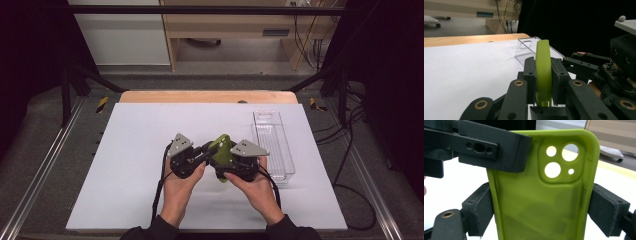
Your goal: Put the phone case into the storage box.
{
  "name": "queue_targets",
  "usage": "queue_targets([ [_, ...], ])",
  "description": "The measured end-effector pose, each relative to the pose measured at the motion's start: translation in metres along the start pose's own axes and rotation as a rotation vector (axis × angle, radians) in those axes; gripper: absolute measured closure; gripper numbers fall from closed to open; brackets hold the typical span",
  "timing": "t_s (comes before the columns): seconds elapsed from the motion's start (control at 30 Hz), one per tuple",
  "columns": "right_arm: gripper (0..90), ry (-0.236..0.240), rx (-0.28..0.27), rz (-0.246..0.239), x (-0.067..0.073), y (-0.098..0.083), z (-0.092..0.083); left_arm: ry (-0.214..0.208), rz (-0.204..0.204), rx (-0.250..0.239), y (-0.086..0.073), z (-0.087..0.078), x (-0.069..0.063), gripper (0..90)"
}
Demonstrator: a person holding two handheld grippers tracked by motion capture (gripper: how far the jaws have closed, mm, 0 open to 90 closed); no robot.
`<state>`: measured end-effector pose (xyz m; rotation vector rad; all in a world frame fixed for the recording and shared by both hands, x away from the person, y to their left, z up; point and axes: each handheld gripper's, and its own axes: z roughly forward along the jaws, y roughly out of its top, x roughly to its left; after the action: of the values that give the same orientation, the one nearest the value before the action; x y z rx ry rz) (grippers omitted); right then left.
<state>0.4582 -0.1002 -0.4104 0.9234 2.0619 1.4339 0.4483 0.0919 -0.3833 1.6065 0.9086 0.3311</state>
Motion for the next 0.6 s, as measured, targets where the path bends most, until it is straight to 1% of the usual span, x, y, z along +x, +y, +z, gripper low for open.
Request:
queue_targets([
  [0.1, 16.0, 0.000, 0.005, -0.002, -0.0002, -0.0006, 0.0003, 0.001, -0.005, -0.003, -0.0013, 0.0008, 0.0002, 76.8],
  [0.23, 16.1, -0.004, 0.012, -0.002, 0.0003, -0.0013, 0.0010, 0.005, 0.000, 0.002, -0.0024, 0.0006, 0.0010, 76.7],
  [0.43, 16.1, -0.007, 0.014, -0.004, 0.0030, -0.0011, 0.0011, 0.012, 0.017, 0.007, -0.0022, -0.0018, 0.0007, 76.5],
  [0.47, 16.2, -0.009, 0.011, -0.011, 0.0040, -0.0015, 0.0022, 0.007, 0.019, 0.018, -0.0018, -0.0028, 0.0024, 76.5],
  [0.5, 16.1, -0.008, 0.013, -0.009, 0.0045, -0.0017, 0.0026, 0.004, 0.018, 0.021, -0.0017, -0.0037, 0.0036, 76.4],
  [0.6, 16.2, -0.008, 0.014, -0.013, 0.0064, -0.0010, 0.0044, 0.002, 0.013, 0.014, -0.0016, -0.0056, 0.0060, 76.2],
])
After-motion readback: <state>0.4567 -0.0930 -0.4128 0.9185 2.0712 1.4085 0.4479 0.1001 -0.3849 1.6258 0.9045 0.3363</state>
